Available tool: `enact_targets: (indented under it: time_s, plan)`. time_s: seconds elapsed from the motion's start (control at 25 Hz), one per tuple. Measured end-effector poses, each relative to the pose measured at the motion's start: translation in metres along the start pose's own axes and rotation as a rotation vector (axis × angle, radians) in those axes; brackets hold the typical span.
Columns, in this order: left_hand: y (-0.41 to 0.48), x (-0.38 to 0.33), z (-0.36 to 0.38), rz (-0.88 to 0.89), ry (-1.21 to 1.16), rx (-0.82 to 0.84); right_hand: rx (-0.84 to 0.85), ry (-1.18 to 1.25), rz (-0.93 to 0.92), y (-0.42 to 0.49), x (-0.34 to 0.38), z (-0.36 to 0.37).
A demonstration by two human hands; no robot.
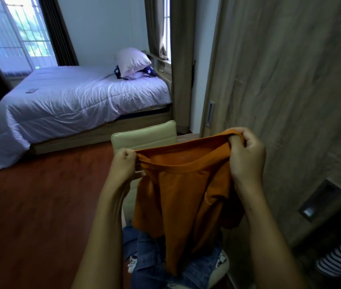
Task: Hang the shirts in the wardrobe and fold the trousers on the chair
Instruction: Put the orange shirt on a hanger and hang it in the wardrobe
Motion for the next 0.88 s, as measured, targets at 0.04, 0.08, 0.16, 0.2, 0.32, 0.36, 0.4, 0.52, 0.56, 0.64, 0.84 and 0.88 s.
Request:
enact_targets:
  time_s: [0.04,0.08,0.16,0.2,0.32,0.36,0.4,0.52,0.56,0.64,0.84,0.88]
  plan:
    - [0.001,0.000,0.008,-0.017,-0.020,0.002,-0.003,-0.010,0.002,0.000,0.001,-0.003]
    - [0.002,-0.001,0.016,-0.027,-0.051,0.003,-0.016,-0.022,0.005,0.000,0.002,-0.006]
    - [-0.001,-0.006,0.028,-0.035,-0.095,-0.012,-0.040,-0.060,0.017,0.000,0.004,-0.015]
    - [-0.003,-0.009,0.031,-0.020,-0.073,-0.005,-0.050,-0.089,0.026,0.001,0.005,-0.020]
    - [-0.012,-0.017,0.037,0.088,0.077,0.185,-0.112,-0.153,0.061,-0.002,0.008,-0.038]
    - [-0.016,-0.019,0.038,0.122,0.141,0.277,-0.137,-0.131,0.078,-0.004,0.010,-0.044]
    - [-0.018,-0.021,0.039,0.157,0.222,0.340,-0.156,-0.093,0.095,-0.005,0.014,-0.050]
    - [-0.020,-0.042,0.044,0.353,0.522,0.246,-0.225,0.013,0.099,-0.018,0.030,-0.071]
    - [-0.021,-0.054,0.049,0.459,0.594,0.159,-0.262,0.029,0.092,-0.024,0.036,-0.080]
    - [-0.033,-0.081,0.067,0.662,0.580,0.151,-0.352,0.047,0.090,-0.035,0.046,-0.101]
    - [-0.098,-0.110,0.133,0.685,0.340,0.883,-0.547,0.014,0.140,-0.059,0.057,-0.171]
    - [-0.110,-0.113,0.146,0.672,0.257,0.896,-0.576,0.007,0.141,-0.065,0.060,-0.187]
Point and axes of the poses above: each hand's wrist, its own y-axis towards the middle knuckle, its own z-axis out of the palm, x = y × z, the point moved 4 cm from there along y, towards the middle knuckle, and after that the axes turned 1 degree about x, right-handed, at the moved point
